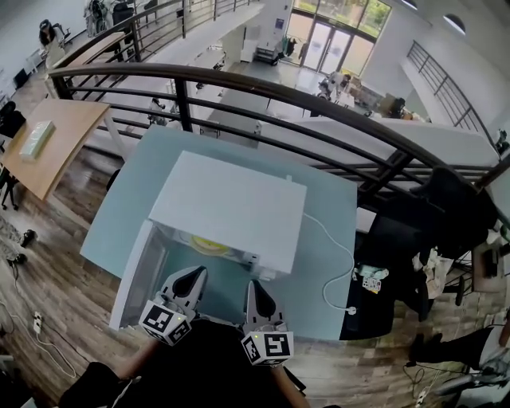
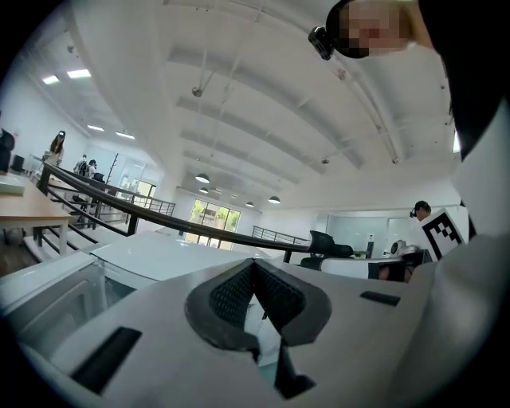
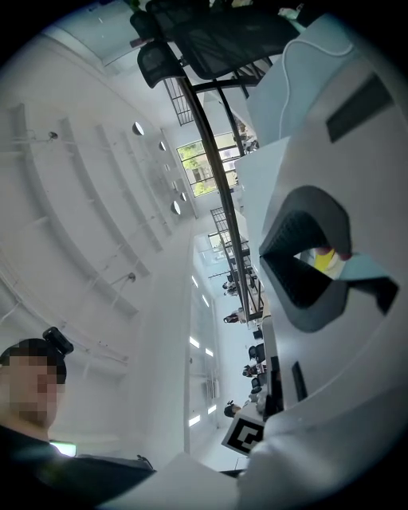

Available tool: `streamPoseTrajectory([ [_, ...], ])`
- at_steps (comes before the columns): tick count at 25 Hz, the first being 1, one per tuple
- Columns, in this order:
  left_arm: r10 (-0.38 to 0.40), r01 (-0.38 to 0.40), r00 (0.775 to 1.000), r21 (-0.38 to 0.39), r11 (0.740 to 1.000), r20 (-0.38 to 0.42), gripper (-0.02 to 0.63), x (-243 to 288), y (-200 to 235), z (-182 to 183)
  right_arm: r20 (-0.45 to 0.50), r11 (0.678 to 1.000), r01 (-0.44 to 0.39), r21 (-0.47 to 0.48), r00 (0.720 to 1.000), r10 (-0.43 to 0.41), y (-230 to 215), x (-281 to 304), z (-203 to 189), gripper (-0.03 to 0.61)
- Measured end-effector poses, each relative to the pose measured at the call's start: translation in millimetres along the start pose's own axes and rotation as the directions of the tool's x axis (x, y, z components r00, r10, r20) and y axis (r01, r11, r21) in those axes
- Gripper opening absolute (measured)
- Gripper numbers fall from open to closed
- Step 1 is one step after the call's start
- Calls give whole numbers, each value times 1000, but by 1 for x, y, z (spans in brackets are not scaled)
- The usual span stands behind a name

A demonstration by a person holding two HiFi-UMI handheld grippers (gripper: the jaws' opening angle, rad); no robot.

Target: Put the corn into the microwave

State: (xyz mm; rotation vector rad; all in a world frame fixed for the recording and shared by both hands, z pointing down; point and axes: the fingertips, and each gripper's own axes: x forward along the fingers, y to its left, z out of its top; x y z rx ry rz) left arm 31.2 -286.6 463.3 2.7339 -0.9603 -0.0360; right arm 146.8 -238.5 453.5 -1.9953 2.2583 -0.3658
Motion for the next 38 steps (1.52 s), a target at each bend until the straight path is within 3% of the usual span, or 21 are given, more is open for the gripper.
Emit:
streamPoseTrajectory([
  [18, 30, -30, 999, -21, 999, -14, 2, 7, 7, -9, 36, 995, -51, -81, 998, 54, 7, 1, 7, 9],
  [25, 44, -45, 999, -42, 998, -19, 3, 10, 7, -14, -13, 997, -61, -54, 998, 61, 12, 1, 6, 9],
  [38, 57, -58, 998, -53, 997, -14, 3, 11, 9, -15, -58, 993, -31, -114, 998, 24, 8, 0, -2, 9],
])
